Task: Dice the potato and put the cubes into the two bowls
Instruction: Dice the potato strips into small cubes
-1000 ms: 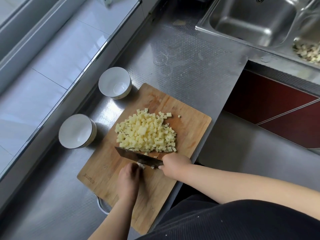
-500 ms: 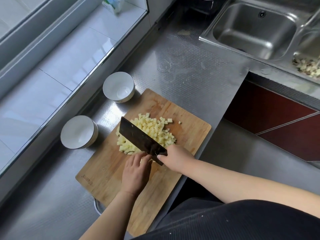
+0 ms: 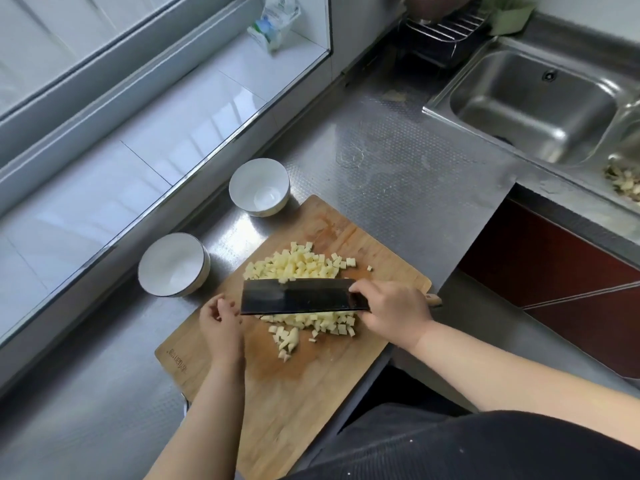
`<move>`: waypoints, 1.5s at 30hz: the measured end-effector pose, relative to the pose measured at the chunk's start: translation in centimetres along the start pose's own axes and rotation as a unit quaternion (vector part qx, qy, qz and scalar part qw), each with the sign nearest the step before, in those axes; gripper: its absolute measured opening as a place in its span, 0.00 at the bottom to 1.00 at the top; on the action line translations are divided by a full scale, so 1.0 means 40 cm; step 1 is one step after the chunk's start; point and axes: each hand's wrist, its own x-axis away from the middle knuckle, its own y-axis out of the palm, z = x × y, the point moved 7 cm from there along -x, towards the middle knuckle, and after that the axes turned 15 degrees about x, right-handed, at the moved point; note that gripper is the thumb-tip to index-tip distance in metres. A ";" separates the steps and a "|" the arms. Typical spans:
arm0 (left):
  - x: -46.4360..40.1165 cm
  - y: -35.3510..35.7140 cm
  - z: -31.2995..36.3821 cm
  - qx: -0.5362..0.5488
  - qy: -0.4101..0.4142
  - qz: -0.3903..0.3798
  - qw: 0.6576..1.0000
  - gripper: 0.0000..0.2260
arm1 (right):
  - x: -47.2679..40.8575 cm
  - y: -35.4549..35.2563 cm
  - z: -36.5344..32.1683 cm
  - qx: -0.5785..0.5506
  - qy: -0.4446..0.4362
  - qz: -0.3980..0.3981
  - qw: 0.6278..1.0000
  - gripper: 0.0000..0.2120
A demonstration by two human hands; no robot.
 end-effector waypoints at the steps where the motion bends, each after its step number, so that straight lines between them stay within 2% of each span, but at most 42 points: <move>1: -0.016 -0.009 0.010 0.050 -0.035 0.012 0.998 0.09 | -0.001 -0.001 0.016 0.016 -0.021 0.020 0.999 0.17; 3: -0.037 -0.015 0.054 0.044 -0.022 -0.004 0.999 0.07 | -0.018 0.004 0.040 0.034 -0.064 0.033 0.997 0.17; 6: -0.027 0.046 0.124 -0.108 0.101 -0.109 0.983 0.05 | -0.046 0.009 0.047 0.078 -0.124 0.047 0.988 0.11; 7: -0.008 0.089 0.135 -0.156 0.138 -0.167 0.964 0.07 | -0.054 0.012 0.040 0.083 -0.146 0.054 0.984 0.10; 9: 0.037 0.178 0.127 -0.269 0.200 -0.283 0.899 0.10 | -0.065 0.018 0.025 0.074 -0.185 0.063 0.978 0.12; 11: 0.063 0.237 0.091 -0.356 0.218 -0.347 0.840 0.10 | -0.074 0.019 0.020 0.063 -0.205 0.065 0.975 0.12; 12: 0.065 0.249 0.071 -0.377 0.206 -0.358 0.829 0.08 | -0.077 0.018 0.018 0.057 -0.209 0.065 0.974 0.12; 14: 0.073 0.254 0.045 -0.370 0.171 -0.351 0.843 0.05 | -0.086 0.010 0.024 0.041 -0.213 0.070 0.974 0.12; 18: 0.060 0.235 0.031 -0.316 0.130 -0.277 0.898 0.07 | -0.095 0.005 0.061 0.029 -0.205 0.093 0.974 0.13; 23: 0.018 0.194 0.015 -0.314 0.061 -0.199 0.926 0.07 | -0.105 0.008 0.138 0.042 -0.184 0.118 0.975 0.18; 26: -0.007 0.170 0.014 -0.207 -0.020 -0.146 0.967 0.11 | -0.128 0.009 0.193 0.039 -0.159 0.115 0.980 0.13; 29: -0.049 0.166 0.032 -0.101 -0.050 -0.062 0.992 0.11 | -0.152 0.011 0.238 0.050 -0.114 0.098 0.987 0.20; 32: -0.106 0.199 0.047 -0.056 -0.082 -0.019 0.995 0.12 | -0.169 0.025 0.271 0.018 -0.027 0.054 0.998 0.28; 35: -0.171 0.274 0.063 -0.030 -0.136 -0.015 0.990 0.16 | -0.177 0.041 0.298 -0.034 0.085 0.019 0.996 0.20; 38: -0.227 0.367 0.078 -0.024 -0.196 -0.046 0.979 0.18 | -0.196 0.062 0.312 -0.084 0.171 -0.067 0.979 0.14; 41: -0.273 0.437 0.083 -0.020 -0.239 -0.076 0.968 0.18 | -0.213 0.070 0.313 -0.136 0.216 -0.095 0.962 0.11; 43: -0.295 0.460 0.078 -0.023 -0.263 -0.070 0.962 0.17 | -0.221 0.078 0.315 -0.160 0.238 -0.110 0.952 0.09; 45: -0.320 0.470 0.072 -0.037 -0.268 -0.054 0.961 0.11 | -0.226 0.090 0.320 -0.174 0.250 -0.120 0.945 0.08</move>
